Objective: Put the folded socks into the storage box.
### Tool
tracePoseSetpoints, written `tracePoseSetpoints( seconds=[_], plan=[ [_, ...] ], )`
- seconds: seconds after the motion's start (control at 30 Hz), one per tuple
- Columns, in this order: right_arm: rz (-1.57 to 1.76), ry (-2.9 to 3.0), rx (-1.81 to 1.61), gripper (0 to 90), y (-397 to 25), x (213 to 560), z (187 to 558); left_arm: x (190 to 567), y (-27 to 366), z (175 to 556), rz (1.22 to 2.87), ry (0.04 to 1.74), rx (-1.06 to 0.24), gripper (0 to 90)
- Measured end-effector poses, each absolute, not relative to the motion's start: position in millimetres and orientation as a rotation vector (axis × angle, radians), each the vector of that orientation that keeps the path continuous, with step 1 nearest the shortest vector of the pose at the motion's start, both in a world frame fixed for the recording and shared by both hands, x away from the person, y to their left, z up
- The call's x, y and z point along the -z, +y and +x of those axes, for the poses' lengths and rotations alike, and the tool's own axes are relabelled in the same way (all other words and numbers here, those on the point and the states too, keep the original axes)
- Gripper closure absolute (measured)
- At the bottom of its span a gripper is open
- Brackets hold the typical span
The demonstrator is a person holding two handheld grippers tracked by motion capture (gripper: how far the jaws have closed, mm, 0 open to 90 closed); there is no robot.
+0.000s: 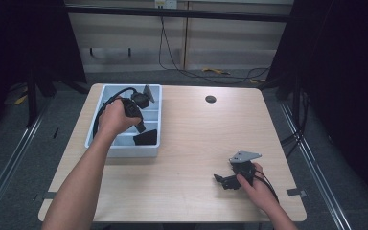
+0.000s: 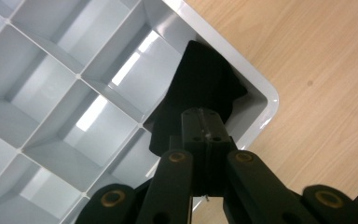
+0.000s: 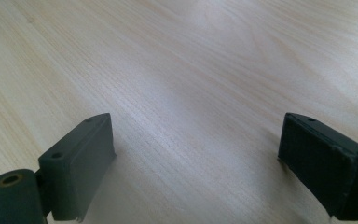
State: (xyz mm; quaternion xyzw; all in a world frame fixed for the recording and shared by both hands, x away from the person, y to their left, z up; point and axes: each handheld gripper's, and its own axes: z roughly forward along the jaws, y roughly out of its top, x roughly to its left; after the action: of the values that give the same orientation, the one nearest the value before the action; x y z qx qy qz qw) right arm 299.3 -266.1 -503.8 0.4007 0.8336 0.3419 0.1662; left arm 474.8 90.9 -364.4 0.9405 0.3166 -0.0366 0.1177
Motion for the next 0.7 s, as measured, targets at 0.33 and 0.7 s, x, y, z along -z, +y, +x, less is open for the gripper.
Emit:
tracePoseSetpoints(
  seconds=[0.33, 0.7],
  plan=[
    [1.142, 2.373, -0.974, 9.7, -266.1, 503.8, 299.2, 378.1, 84.7, 483.1, 2.754, 0.932, 0.093, 90.0],
    [1.142, 2.374, -0.974, 9.7, -265.9, 503.8, 299.3, 387.6, 77.4, 489.5, 2.767, 0.936, 0.089, 90.0]
  ],
)
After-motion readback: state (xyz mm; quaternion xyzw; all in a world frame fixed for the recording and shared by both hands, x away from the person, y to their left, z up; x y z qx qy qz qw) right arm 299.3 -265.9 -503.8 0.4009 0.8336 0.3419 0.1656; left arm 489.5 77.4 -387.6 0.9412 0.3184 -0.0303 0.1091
